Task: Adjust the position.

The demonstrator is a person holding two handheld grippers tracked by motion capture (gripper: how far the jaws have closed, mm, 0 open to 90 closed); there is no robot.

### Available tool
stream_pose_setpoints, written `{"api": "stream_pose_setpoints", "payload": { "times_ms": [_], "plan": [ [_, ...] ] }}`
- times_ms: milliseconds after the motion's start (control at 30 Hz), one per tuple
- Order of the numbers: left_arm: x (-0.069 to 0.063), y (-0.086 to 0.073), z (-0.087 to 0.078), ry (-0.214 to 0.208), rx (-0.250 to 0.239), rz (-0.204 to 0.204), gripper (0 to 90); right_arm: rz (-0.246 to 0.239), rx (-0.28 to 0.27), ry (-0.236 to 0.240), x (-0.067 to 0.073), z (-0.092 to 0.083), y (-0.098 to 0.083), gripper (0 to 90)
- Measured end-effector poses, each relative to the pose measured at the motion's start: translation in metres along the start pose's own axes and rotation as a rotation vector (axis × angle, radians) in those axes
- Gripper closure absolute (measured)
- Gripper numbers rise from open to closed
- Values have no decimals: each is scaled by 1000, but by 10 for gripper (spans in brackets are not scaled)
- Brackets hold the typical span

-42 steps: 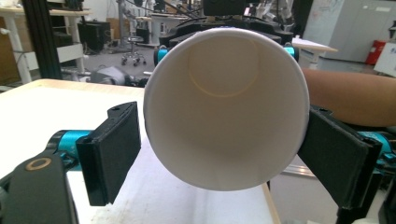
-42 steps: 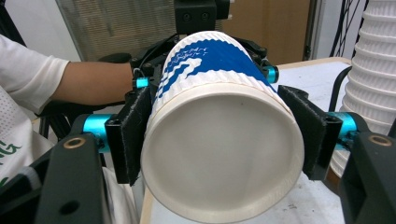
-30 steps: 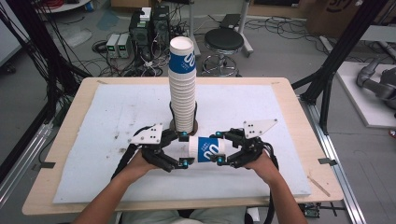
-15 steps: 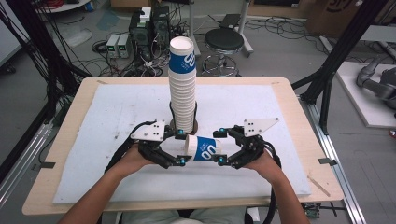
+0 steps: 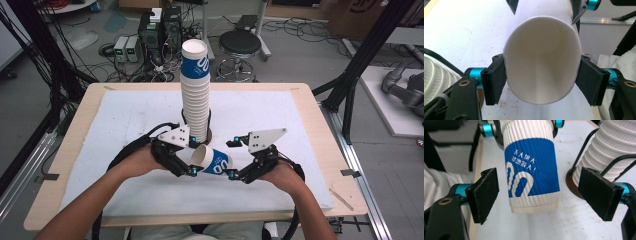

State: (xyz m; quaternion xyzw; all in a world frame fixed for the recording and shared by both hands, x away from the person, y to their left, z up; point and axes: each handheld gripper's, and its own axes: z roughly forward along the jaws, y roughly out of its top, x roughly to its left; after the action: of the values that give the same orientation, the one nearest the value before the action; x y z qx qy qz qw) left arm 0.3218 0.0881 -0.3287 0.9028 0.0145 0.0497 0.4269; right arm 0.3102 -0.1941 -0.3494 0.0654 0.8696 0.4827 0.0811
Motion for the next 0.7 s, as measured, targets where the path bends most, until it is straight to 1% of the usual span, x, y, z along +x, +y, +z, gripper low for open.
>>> {"api": "stream_pose_setpoints", "payload": {
  "times_ms": [33, 100, 133, 167, 200, 233, 267, 300, 333, 367, 400, 433, 500, 533, 567, 600, 667, 700],
  "plan": [
    [0, 2, 0, 2, 12, 10, 294, -13, 19, -4, 0, 1, 2, 174],
    [0, 7, 0, 5, 29, 17, 294, -28, 47, -4, 0, 3, 5, 174],
    [0, 8, 0, 7, 33, 15, 294, -50, 78, -8, 0, 5, 10, 175],
    [0, 10, 1, 7, 41, 16, 294, -50, 78, -8, 0, 5, 10, 175],
    [1, 12, 1, 5, 61, 25, 294, -59, 90, -3, 0, 7, 12, 174],
    [1, 14, 2, 6, 71, 29, 294, -70, 101, -3, 0, 8, 14, 174],
    [0, 15, 3, 8, 82, 31, 294, -83, 126, 2, 1, 11, 18, 175],
    [1, 17, 3, 7, 95, 34, 294, -83, 126, 2, 1, 11, 18, 175],
    [1, 19, 4, 7, 105, 39, 294, -97, 151, 8, 1, 15, 22, 175],
    [1, 21, 4, 4, 110, 37, 294, -97, 151, 8, 1, 15, 22, 175],
    [1, 22, 4, -1, 119, 38, 294, -109, 170, 9, 1, 18, 24, 175],
    [1, 22, 5, -1, 127, 38, 294, -109, 170, 9, 1, 18, 24, 175],
    [1, 23, 7, -7, 146, 34, 294, -125, 194, 15, 1, 24, 27, 175],
    [1, 23, 8, 0, 156, 40, 294, -125, 194, 15, 1, 24, 27, 175],
    [0, 23, 9, 2, 168, 41, 294, -128, 205, 19, 2, 26, 28, 175],
    [0, 24, 10, 7, 171, 41, 294, -138, 227, 19, 2, 31, 29, 175],
    [-2, 25, 13, 1, 178, 40, 294, -141, 237, 22, 2, 33, 29, 177],
    [-3, 26, 14, -1, 187, 46, 294, -147, 260, 26, 3, 38, 29, 180]
  ]
}}
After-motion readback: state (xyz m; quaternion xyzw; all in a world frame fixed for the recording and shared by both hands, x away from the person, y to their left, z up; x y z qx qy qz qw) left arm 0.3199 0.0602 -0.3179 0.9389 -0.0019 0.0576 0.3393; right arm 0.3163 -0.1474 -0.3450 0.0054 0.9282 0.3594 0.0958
